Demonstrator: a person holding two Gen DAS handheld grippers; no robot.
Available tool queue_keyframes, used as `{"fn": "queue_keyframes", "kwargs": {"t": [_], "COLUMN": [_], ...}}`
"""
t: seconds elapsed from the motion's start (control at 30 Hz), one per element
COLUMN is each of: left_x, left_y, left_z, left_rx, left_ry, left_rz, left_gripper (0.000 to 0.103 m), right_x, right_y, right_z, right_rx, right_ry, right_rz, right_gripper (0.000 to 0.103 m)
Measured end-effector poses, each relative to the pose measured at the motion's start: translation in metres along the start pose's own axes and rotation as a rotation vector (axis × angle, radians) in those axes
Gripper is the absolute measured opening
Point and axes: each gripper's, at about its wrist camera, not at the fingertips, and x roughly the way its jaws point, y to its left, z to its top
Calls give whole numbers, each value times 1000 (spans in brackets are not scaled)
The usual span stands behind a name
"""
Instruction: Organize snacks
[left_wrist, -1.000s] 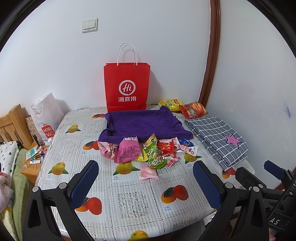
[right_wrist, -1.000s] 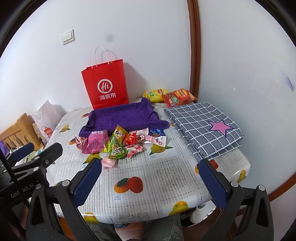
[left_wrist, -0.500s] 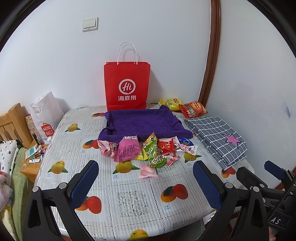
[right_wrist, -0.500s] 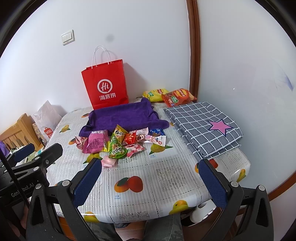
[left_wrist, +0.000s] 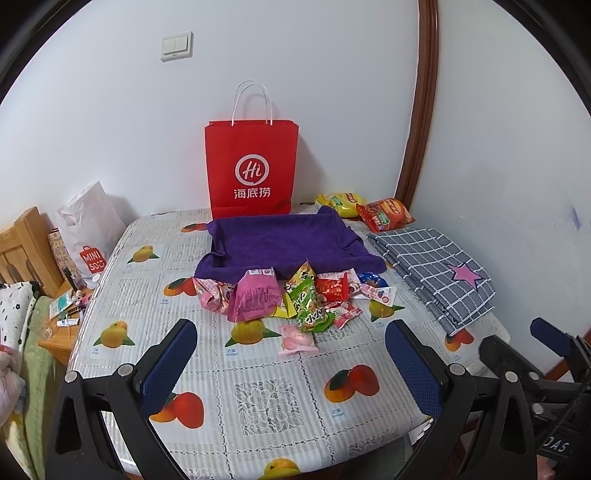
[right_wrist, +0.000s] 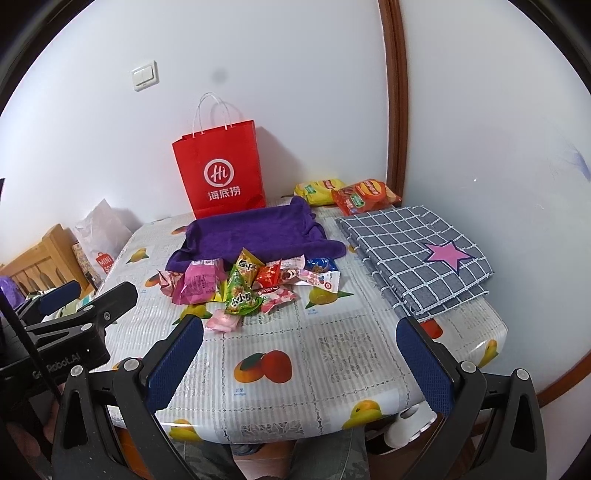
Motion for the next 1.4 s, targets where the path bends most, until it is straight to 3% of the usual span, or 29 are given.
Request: {"fn": "queue_keyframes", "kwargs": {"t": [0.3,0.67,0.77,0.93,1.4], "left_x": [53,124,141,158,212], "left_y": [23,69,86,110,143], "left_z": [-9,-31,-36,-36,1], "left_rx": [-43,-111,-139,-169,-221], "left_ry": [91,201,222,231,238], "left_rz": [8,32,30,43,124], "left_gripper": [102,101,98,96,96], "right_x": [50,114,136,170,208], "right_y": [-16,-38,-46,-56,-44], "right_z": [-12,-19,-19,-21,-5], "right_rx": [82,118,153,194,92], "right_ry": [125,115,150,237,223], "right_rz": [0,11,28,45,18], "right_gripper": [103,103,103,102,101]}}
